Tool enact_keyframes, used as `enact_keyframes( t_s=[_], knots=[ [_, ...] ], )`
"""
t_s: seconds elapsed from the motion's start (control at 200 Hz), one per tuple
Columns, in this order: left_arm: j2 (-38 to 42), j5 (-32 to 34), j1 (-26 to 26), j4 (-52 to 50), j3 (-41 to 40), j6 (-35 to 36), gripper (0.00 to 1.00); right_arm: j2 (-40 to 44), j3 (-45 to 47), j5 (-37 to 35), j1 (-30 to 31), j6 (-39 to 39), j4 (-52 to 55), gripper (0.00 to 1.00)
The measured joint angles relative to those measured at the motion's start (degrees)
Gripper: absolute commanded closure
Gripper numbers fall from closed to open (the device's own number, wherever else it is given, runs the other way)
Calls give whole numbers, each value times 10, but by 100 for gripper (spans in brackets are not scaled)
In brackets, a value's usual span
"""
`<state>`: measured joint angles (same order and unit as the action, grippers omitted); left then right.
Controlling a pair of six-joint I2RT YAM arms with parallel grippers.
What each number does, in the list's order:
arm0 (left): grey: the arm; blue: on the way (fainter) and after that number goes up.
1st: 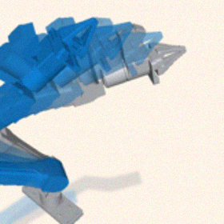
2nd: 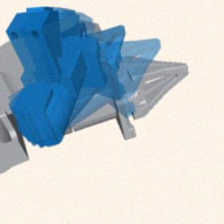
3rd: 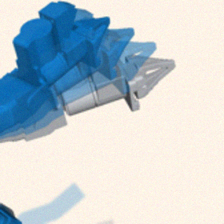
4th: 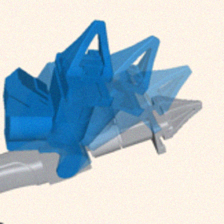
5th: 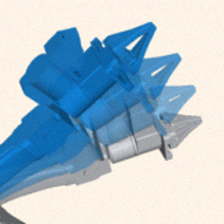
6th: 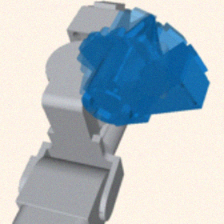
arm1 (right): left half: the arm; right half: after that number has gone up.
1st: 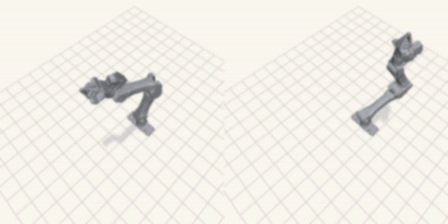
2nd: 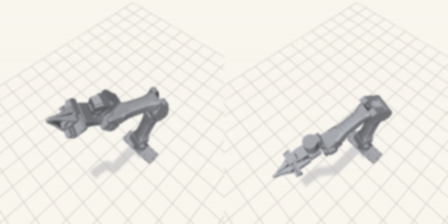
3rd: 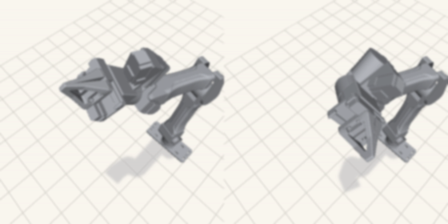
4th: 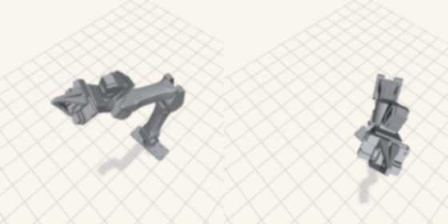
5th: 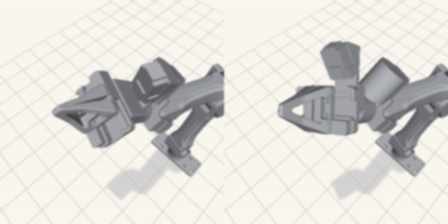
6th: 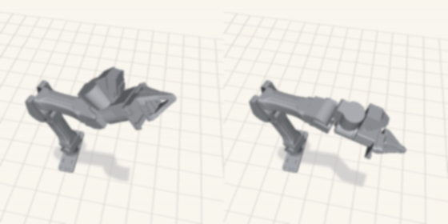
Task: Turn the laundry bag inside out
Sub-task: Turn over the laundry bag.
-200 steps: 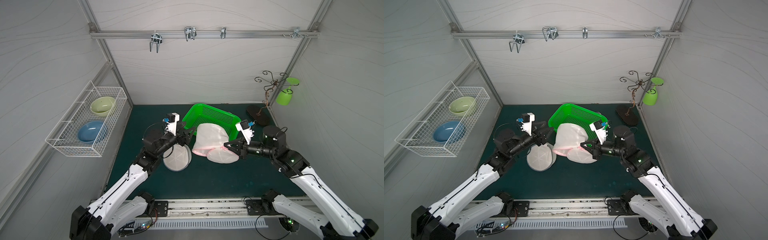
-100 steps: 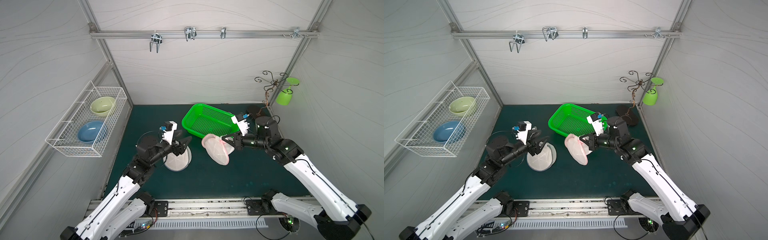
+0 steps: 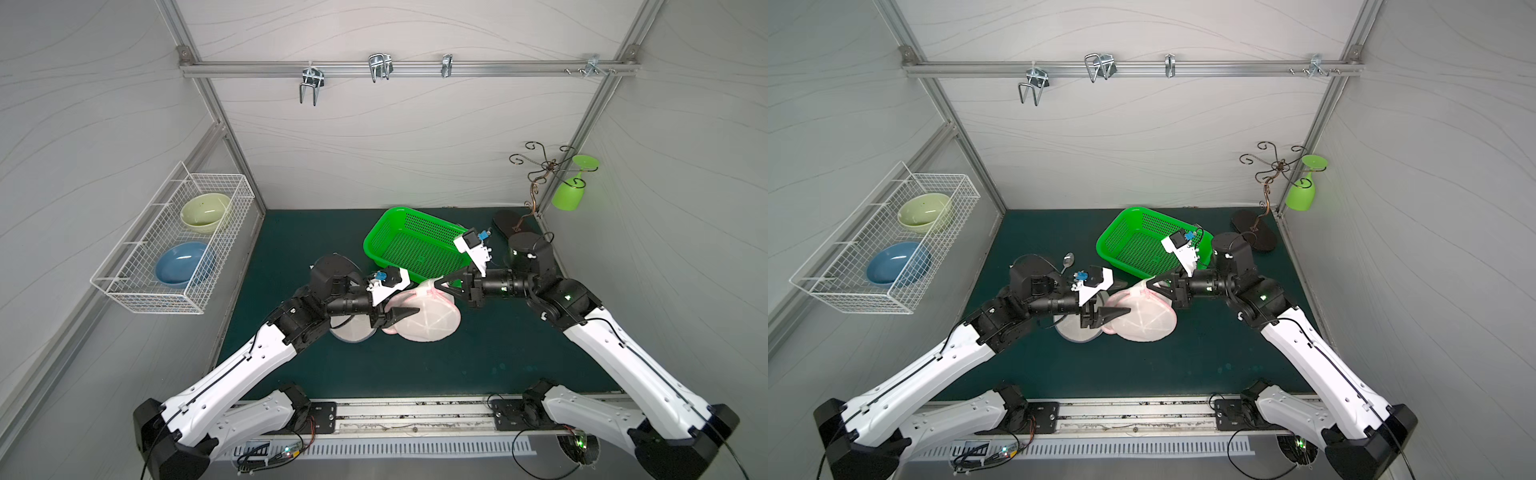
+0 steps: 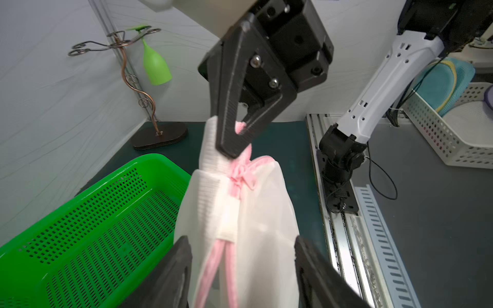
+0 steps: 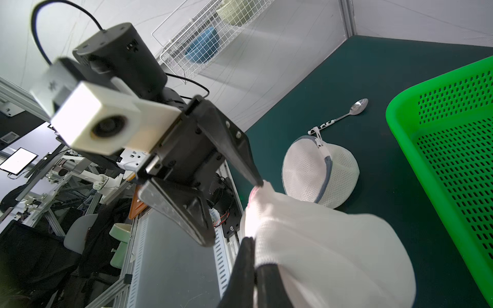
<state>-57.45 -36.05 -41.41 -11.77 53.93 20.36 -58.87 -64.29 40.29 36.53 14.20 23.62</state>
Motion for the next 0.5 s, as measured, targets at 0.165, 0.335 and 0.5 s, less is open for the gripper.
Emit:
enact_keyframes(
  t_s=[0.165,0.335,0.5],
  knots=[
    [-12,6,-8,-10,0,6,51,-2,7,4,14,3,-14,100],
    [-17,8,-8,-19,15,10,54,-2,13,7,18,2,-18,100],
    [-21,4,-8,-19,18,10,67,-2,13,7,22,-8,-19,100]
  ],
)
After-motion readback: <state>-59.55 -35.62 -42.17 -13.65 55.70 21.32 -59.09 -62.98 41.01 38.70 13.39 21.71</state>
